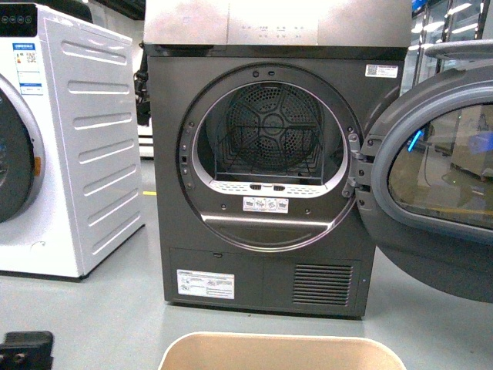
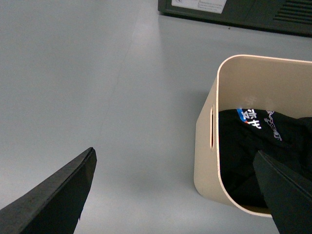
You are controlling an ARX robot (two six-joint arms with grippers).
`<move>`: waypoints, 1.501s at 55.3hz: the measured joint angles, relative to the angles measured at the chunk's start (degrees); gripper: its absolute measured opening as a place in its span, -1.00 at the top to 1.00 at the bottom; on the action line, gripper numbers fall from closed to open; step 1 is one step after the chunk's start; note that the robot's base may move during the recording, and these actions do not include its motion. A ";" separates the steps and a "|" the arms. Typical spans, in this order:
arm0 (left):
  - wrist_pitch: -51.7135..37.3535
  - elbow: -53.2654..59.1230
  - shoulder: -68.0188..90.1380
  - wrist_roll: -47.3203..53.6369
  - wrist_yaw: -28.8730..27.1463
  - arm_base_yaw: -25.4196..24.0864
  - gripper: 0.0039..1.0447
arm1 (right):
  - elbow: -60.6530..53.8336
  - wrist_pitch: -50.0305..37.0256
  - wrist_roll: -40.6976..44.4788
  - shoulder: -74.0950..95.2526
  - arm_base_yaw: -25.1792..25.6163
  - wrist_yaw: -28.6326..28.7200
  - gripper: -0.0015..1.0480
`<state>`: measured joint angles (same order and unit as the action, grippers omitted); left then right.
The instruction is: Move hamper under clothes hanger
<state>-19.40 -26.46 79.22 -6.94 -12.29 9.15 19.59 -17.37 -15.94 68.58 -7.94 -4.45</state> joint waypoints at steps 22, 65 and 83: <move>-10.34 -9.31 27.04 2.49 4.81 -2.01 -0.88 | 12.76 -7.56 -0.48 31.69 -3.23 -1.20 -0.85; -6.86 -27.78 46.71 -4.87 1.51 2.40 -0.88 | 28.52 -6.14 4.57 54.29 -3.89 -3.76 -0.85; -8.79 -29.42 50.66 -5.88 2.64 2.40 -0.88 | 31.45 -6.47 4.74 58.47 -3.26 -4.28 -0.85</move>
<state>-28.18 -55.88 129.88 -12.82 -9.65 11.55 51.05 -23.84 -11.20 127.04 -11.20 -8.73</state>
